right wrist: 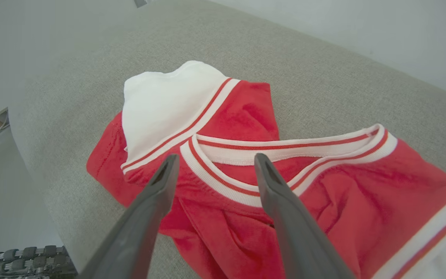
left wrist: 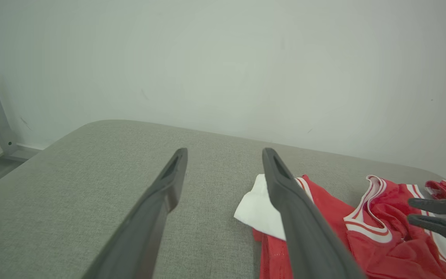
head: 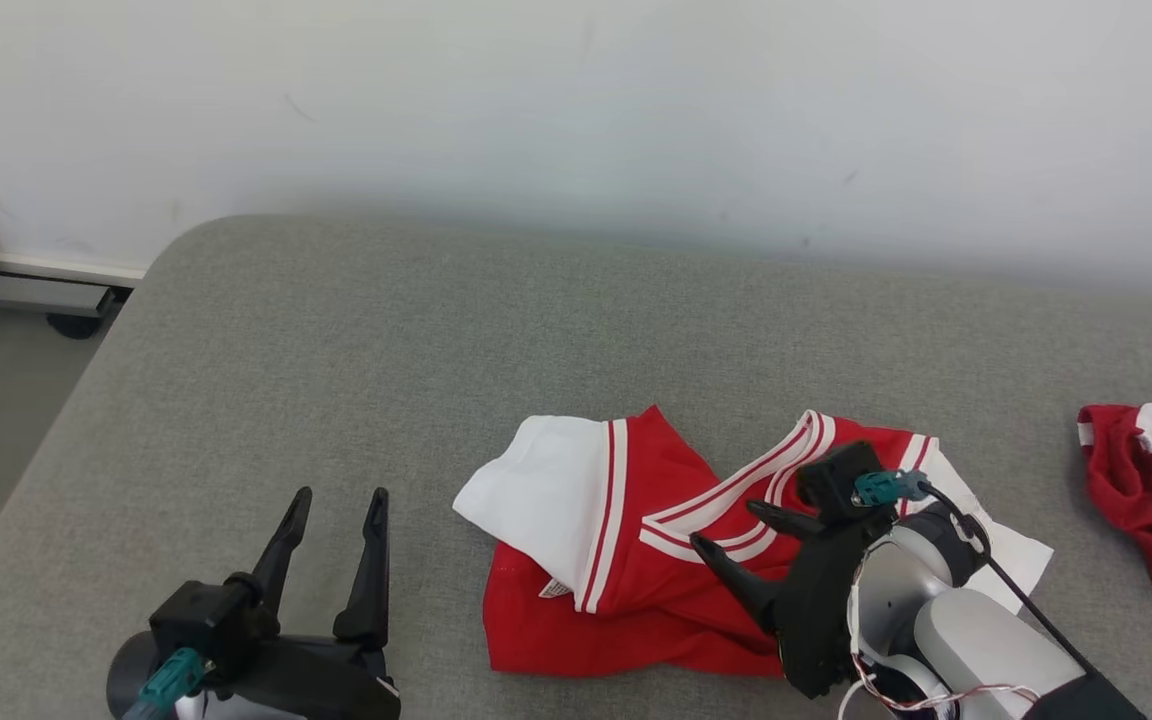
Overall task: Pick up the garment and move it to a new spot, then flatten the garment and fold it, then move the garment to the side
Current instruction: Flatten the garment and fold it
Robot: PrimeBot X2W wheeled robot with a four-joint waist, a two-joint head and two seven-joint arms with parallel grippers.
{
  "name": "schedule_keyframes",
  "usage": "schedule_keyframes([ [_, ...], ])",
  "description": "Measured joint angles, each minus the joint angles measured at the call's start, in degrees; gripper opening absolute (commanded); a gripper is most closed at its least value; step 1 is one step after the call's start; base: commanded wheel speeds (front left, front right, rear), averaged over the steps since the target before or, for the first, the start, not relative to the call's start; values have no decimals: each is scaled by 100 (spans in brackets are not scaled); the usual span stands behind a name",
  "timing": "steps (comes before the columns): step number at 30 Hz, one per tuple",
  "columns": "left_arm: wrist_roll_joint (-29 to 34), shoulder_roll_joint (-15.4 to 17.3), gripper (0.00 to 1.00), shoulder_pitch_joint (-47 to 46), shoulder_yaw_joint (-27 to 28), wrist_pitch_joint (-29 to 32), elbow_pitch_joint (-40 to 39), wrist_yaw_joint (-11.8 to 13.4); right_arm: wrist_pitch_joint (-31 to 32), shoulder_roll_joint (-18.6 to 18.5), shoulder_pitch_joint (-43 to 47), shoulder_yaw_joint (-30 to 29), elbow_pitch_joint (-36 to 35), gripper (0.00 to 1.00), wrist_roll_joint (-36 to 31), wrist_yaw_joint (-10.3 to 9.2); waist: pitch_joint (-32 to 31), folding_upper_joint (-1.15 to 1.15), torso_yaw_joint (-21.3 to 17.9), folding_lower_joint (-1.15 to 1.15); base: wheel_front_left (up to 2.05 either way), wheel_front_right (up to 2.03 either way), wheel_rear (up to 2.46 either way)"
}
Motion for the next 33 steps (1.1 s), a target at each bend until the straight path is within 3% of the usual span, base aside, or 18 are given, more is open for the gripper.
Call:
schedule_keyframes([
  [9,0,-103,100,-160,-88,2,35,-98,694,135,-615,313,761,100,42,152,154,0,269,1,0,0,0],
  [23,0,-258,100,-348,-200,25,196,-188,1158,212,-901,550,1367,100,147,244,330,0,702,1,0,0,0],
  [24,0,-260,100,-348,-201,25,211,-194,1198,223,-940,564,1389,84,155,244,341,0,730,1,0,0,0],
  [25,-1,-260,100,-348,-199,25,223,-194,1228,234,-973,582,1410,0,163,245,350,0,755,1,0,0,0],
  [33,-2,-264,100,-347,-186,16,324,-194,1245,267,-1302,603,1605,0,324,293,355,0,833,1,0,0,0],
])
